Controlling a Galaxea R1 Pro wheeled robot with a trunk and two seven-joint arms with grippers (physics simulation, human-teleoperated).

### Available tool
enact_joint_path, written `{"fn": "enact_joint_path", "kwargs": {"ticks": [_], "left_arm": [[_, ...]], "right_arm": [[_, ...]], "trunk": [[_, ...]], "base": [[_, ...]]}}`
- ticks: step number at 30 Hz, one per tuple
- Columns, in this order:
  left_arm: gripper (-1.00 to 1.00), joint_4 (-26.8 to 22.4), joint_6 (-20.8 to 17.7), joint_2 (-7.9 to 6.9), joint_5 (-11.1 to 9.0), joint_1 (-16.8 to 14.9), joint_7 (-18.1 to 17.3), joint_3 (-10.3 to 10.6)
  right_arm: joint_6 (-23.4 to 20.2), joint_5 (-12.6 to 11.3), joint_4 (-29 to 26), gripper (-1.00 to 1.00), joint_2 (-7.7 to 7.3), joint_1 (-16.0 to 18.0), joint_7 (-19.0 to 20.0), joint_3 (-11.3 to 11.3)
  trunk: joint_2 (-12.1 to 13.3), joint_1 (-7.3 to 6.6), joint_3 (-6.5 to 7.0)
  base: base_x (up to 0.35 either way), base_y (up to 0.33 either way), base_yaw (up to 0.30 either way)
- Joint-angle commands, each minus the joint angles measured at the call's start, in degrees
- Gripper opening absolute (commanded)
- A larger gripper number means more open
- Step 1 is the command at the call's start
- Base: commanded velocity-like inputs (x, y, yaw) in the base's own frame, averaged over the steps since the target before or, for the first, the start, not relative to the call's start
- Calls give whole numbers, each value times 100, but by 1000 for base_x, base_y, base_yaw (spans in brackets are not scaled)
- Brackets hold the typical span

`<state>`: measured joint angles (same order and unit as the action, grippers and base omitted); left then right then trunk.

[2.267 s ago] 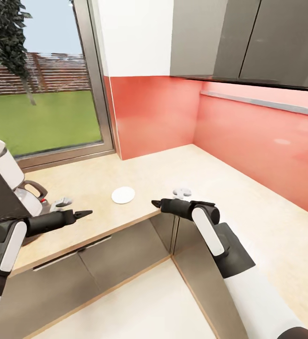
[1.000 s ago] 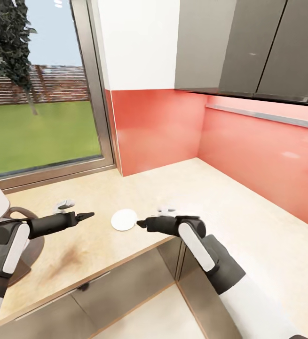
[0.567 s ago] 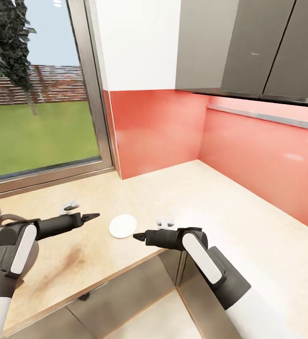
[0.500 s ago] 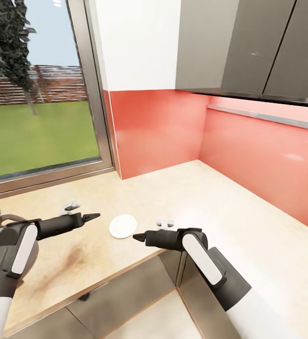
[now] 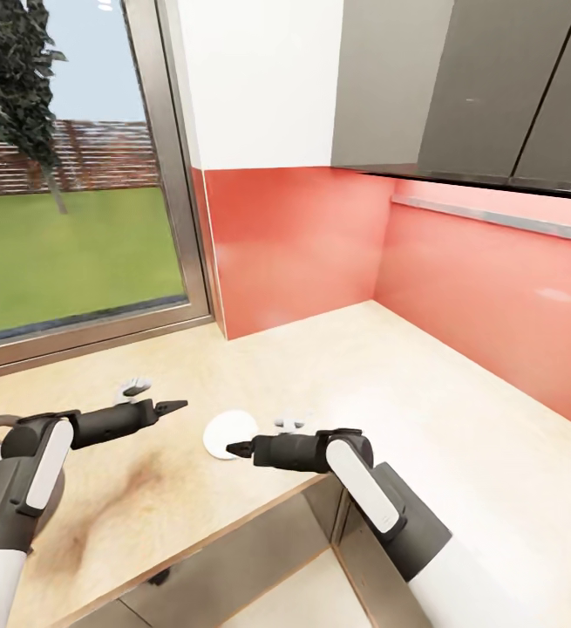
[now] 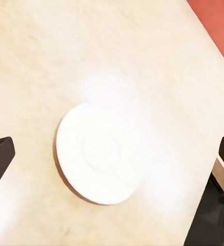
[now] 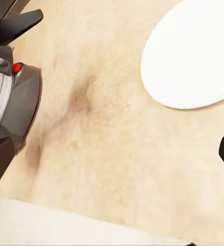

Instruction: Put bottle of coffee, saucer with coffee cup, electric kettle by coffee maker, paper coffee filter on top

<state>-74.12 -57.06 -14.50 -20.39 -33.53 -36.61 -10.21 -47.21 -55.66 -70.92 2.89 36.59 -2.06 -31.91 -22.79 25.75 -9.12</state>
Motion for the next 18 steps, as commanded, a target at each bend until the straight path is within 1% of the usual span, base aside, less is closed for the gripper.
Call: {"fn": "enact_joint_path", "kwargs": {"ticks": [1,2,5,8,17,18], "left_arm": [[100,17,-25,0,14,-9,-35,-7],[100,25,-25,0,11,-10,-43,-7],[100,37,-25,0,9,-7,-44,-5],[100,87,-25,0,7,-5,-47,-7],[100,117,-21,5,0,-4,-50,-3],[100,150,12,38,-29,29,-84,30]], "right_arm": [[-2,-22,197,100,131,6,-22,-10],[7,-19,351,100,220,5,-19,-15],[51,-7,418,100,266,6,-7,-20],[139,-10,448,100,261,4,10,-17],[160,7,459,100,227,0,13,-10],[193,6,492,100,261,-33,-20,-11]], "trunk": [[-13,3,-12],[-13,3,-12],[-13,3,-12],[-13,3,-12],[-13,3,-12],[-13,3,-12]], "base": [[42,1,0],[136,60,0],[190,124,0],[119,78,0],[18,7,0],[0,0,0]]}}
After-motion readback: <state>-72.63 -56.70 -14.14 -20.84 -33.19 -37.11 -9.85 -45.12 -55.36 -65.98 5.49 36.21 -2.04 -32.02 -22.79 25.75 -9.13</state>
